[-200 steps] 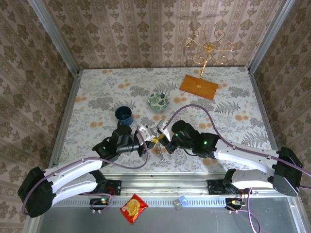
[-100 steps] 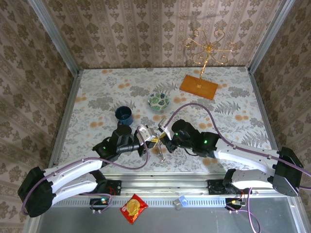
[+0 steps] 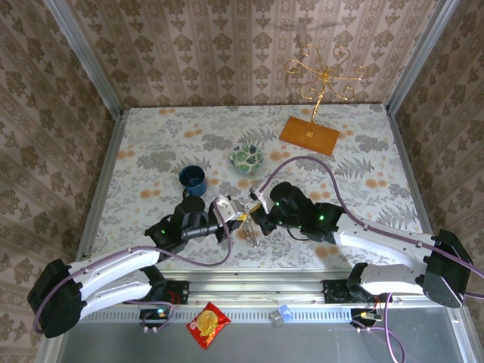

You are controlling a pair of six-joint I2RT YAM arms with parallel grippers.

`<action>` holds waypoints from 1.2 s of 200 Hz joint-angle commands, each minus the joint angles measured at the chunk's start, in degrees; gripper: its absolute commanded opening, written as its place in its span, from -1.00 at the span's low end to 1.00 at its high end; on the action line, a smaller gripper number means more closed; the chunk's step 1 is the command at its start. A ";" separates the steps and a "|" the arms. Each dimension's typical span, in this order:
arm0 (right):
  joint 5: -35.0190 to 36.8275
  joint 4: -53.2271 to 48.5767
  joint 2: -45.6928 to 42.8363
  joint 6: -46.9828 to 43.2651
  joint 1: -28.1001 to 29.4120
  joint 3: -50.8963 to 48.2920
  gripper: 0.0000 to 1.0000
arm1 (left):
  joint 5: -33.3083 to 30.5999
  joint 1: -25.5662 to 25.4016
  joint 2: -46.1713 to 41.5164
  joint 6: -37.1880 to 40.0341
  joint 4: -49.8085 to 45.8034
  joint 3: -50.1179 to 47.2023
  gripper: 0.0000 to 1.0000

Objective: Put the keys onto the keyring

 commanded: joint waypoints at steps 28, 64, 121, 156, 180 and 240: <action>-3.85 3.34 -0.88 3.18 -2.31 -2.73 -1.00 | -0.42 -0.94 -1.29 0.34 6.12 -1.66 -1.00; -4.34 3.03 -1.14 3.50 -2.97 -3.61 -0.96 | -0.76 -1.01 -1.20 0.34 7.06 -2.09 -1.00; -5.09 3.09 -3.03 2.81 -3.75 -4.45 -0.28 | -1.06 -0.98 -1.26 0.33 8.61 -2.94 -1.00; -6.42 5.78 -8.03 -1.82 -7.23 -7.55 -0.16 | -0.87 -1.03 -1.26 0.01 10.29 -3.97 -1.00; -9.50 13.21 -10.63 -9.52 -8.42 -12.59 -0.14 | -0.73 -1.00 -1.35 -0.46 12.83 -5.13 -1.00; -21.37 21.67 -8.23 -22.32 -9.97 -16.62 -0.17 | 1.10 -1.03 -1.87 -0.10 17.52 -7.68 -1.00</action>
